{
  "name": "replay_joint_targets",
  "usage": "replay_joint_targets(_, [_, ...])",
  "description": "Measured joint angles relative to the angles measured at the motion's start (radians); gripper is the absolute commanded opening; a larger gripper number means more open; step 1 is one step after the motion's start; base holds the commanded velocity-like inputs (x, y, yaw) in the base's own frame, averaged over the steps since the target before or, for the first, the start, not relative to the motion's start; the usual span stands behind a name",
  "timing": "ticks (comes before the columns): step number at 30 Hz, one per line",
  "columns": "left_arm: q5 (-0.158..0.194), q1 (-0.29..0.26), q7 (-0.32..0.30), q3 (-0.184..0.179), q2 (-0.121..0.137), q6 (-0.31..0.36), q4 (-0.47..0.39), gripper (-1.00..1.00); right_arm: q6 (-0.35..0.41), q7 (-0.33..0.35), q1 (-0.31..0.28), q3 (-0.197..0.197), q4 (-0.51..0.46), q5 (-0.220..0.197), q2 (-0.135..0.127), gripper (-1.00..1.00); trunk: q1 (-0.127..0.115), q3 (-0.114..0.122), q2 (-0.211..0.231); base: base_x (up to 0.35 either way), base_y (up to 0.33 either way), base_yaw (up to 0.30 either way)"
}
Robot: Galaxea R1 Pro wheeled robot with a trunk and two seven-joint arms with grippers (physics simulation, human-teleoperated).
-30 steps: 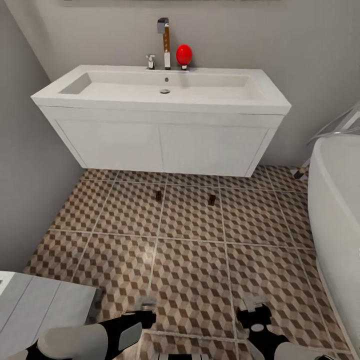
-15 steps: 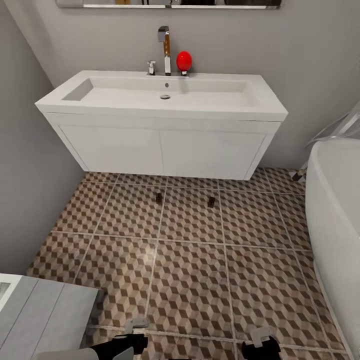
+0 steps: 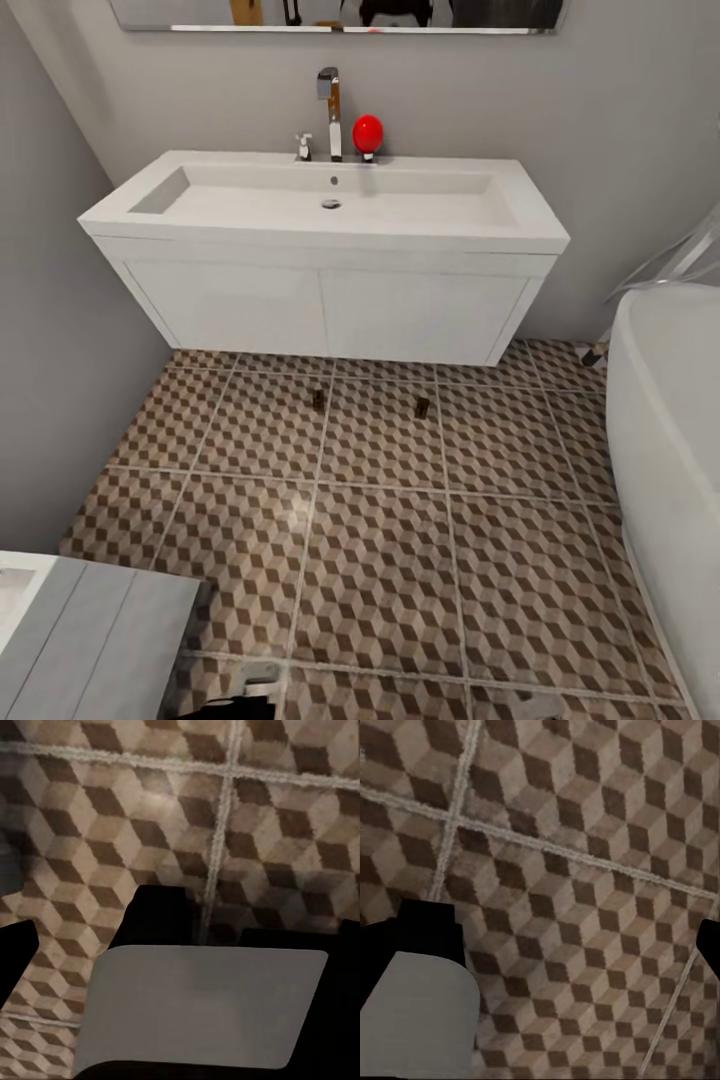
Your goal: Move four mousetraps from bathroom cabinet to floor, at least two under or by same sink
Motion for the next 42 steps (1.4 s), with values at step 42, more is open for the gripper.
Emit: replay_joint_targets(42, [0.005, 0.142, 0.000, -0.003, 0.016, 0.001, -0.044, 1.00, -0.001, -0.001, 0.101, 0.000, 0.002, -0.009, 0.005, 1.00, -0.157, 0.137, 0.287, 0.000, 0.000, -0.076])
